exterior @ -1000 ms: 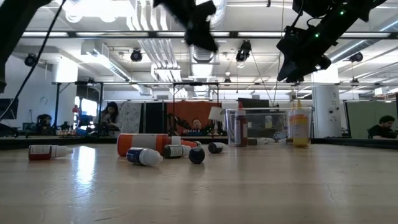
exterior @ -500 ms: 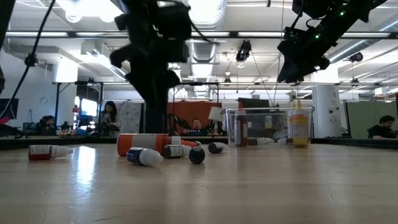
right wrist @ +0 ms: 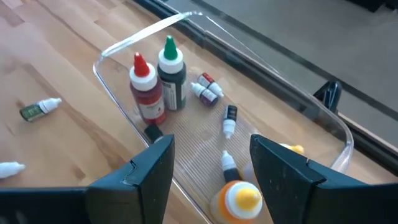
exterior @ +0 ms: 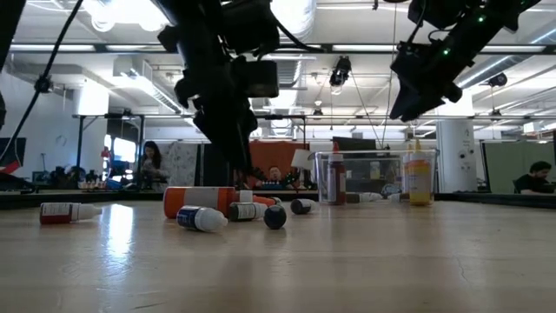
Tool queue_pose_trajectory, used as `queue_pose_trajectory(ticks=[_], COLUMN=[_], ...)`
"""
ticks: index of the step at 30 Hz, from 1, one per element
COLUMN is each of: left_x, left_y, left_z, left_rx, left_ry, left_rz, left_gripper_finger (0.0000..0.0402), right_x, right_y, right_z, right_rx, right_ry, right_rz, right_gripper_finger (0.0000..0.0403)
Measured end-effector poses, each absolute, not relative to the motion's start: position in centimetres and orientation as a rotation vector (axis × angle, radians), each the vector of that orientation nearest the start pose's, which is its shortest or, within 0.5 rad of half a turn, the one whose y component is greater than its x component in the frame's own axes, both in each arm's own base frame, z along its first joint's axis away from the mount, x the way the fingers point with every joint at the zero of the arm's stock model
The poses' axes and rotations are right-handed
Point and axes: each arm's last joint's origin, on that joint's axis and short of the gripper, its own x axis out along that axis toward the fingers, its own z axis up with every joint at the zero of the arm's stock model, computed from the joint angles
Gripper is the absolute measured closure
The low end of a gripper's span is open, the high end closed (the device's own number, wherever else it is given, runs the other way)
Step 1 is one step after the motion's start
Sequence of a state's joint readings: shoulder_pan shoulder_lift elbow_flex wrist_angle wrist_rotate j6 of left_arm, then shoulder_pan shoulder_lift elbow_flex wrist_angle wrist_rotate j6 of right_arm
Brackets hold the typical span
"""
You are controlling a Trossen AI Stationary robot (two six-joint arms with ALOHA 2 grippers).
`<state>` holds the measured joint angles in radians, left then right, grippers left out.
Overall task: Pick & Place food coloring
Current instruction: Put the large orange food coloring bottle into the transparent bin
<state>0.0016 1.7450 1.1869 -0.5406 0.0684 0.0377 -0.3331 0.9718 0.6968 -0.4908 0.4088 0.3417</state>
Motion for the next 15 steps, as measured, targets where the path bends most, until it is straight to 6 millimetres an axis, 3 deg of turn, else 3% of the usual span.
queue_pose_trajectory(ticks=[15], left_x=[36.2], left_y=[-2.0], left_z=[16.8], left_rx=[-0.096], left_ry=[1.143], left_rz=[0.017], left_gripper_finger=[0.0235], right_x=[17.7], right_y=[-7.2], right_z=[24.6], right_rx=[0.288], right_ry=[0.668], right_rz=[-0.809], right_gripper_finger=[0.02])
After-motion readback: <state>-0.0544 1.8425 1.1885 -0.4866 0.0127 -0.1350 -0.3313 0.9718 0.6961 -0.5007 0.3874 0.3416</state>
